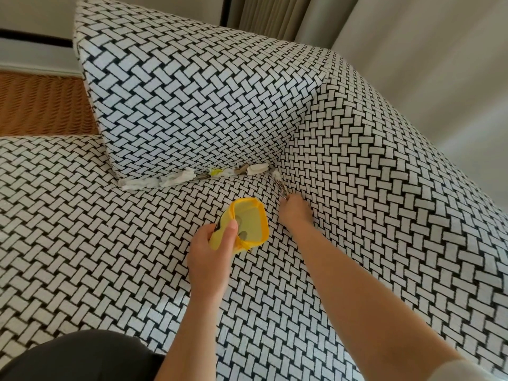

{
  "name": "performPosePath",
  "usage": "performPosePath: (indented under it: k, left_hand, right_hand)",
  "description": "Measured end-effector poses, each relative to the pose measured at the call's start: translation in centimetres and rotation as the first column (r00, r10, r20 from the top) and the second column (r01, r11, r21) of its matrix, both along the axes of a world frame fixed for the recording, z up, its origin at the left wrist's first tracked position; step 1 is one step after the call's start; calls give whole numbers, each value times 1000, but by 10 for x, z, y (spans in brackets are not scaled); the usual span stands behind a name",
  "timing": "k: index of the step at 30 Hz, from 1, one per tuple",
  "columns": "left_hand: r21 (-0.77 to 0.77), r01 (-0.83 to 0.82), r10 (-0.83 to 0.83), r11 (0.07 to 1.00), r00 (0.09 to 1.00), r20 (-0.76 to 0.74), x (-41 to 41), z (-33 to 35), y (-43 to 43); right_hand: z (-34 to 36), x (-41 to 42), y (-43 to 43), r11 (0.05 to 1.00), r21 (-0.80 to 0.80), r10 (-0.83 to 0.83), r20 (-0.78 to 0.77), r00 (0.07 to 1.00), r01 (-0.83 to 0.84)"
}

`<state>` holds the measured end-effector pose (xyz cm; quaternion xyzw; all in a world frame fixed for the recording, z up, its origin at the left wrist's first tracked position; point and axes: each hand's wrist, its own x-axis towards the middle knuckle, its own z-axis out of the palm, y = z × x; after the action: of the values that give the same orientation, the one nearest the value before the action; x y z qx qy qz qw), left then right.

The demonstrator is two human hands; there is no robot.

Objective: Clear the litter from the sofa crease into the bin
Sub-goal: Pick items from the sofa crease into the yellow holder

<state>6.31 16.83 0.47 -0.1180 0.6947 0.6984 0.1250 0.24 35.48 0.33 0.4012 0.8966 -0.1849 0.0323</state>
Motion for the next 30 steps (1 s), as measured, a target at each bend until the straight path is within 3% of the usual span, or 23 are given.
performPosePath:
  k: [4,8,11,14,17,19,21,26,30]
  left_hand:
    - [-10,1,-1,1000,1000,-2,0,-3,0]
    - [-10,9,-9,1000,1000,-7,0,-1,0]
    - [24,37,-37,999,999,18,0,3,-3]
    - [65,52,-55,997,997,55,3,9,-8]
    - [47,70,-72,996,996,48,11,14,-13]
    - [0,93,-93,996,995,28,19,14,-13]
    - [-25,102,-101,994,995,26,28,14,-13]
    - [-15,113,-112,994,993,28,46,19,-11]
    - [-15,119,-118,993,992,36,51,17,-11]
  right_hand:
    - [1,-4,3,999,-37,-17,31,999,19]
    - [-10,8,-7,997,43,-52,-168,984,60]
    - [-13,25,-22,992,126,41,-326,944,0]
    - [-9,48,-40,993,-70,53,-477,877,-98]
    - [5,85,-64,903,-405,-157,-621,768,-142]
    - [17,113,-80,812,-557,-264,-619,740,-176]
    - [28,139,-93,771,-600,-272,-611,744,-211]
    - [49,152,-97,836,-493,-213,-698,684,-243]
    - [51,137,-96,926,-190,174,-550,817,-325]
